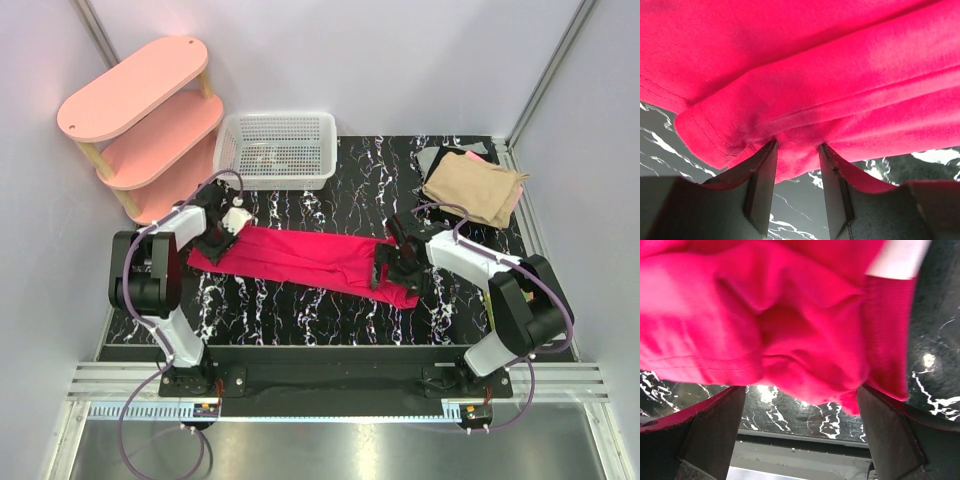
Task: Fold and stack the t-shirts
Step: Fold the other side of the tshirt into a rectangle
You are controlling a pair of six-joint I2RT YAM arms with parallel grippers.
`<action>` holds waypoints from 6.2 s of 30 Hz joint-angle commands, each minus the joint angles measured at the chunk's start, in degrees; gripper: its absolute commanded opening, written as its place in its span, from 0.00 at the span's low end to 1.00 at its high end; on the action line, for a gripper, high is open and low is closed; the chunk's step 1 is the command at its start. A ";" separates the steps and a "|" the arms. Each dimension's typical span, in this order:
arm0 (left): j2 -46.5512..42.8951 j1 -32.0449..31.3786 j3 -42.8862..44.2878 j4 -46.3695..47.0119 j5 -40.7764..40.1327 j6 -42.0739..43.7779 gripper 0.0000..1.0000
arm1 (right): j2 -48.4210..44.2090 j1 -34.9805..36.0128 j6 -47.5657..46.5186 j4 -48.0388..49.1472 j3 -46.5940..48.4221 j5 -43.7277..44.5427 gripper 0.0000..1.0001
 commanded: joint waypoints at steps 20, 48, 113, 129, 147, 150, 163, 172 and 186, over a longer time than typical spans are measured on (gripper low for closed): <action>-14.88 2.22 -14.33 -0.76 3.60 4.27 0.42 | -0.81 -3.03 -6.10 -7.59 14.82 8.24 1.00; -14.00 4.06 -12.31 -0.85 3.95 4.62 0.42 | 16.05 28.63 -11.72 -12.06 25.91 32.40 0.97; -13.64 5.91 -14.86 0.82 3.34 6.56 0.39 | 20.10 16.87 -20.07 -10.66 32.85 34.50 0.38; -13.56 8.11 -15.38 1.17 3.34 7.79 0.38 | 29.06 11.42 -23.23 -10.31 46.00 30.99 0.18; -18.04 8.19 -15.92 -0.50 2.90 8.49 0.38 | 22.78 4.10 -14.55 -20.16 58.54 32.33 0.71; -18.56 8.11 -14.86 -1.47 3.51 8.23 0.38 | 14.00 6.83 -10.86 -14.20 47.74 16.30 0.72; -17.86 8.19 -13.45 -2.96 4.48 6.91 0.39 | 11.40 10.00 -17.59 -1.34 31.09 17.53 0.71; -17.33 8.19 -13.36 -3.14 4.30 7.52 0.38 | 19.13 9.57 -22.35 -1.52 36.80 24.13 0.49; -16.72 8.19 -11.43 -3.31 5.00 7.09 0.38 | 21.69 8.25 -21.30 -1.69 34.88 22.98 0.24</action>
